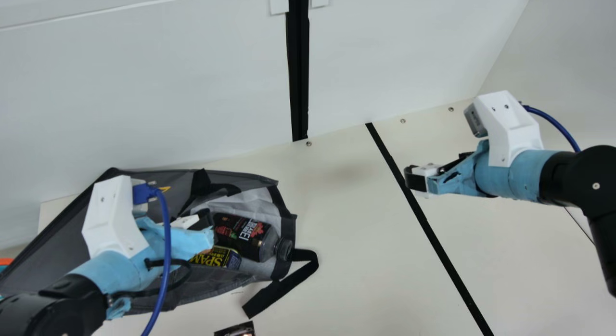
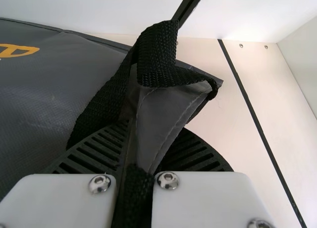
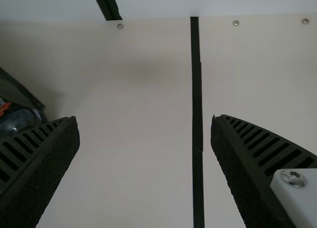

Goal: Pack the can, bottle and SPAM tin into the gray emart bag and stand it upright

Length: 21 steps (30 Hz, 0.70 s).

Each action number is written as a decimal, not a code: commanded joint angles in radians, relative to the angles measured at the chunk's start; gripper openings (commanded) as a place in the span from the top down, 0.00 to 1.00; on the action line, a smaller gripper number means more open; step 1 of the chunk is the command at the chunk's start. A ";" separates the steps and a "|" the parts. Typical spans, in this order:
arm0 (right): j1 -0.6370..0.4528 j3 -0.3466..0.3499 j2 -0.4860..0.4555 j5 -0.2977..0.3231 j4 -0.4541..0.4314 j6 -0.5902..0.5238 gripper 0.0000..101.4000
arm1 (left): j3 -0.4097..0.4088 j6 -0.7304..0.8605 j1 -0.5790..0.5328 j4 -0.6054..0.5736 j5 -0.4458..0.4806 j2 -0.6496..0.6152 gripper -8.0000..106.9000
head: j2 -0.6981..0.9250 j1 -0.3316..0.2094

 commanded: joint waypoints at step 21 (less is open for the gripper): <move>0.017 0.091 0.086 0.005 0.273 -0.328 0.06 | 0.000 0.000 0.000 0.000 0.000 0.000 1.00 | -0.002 -0.023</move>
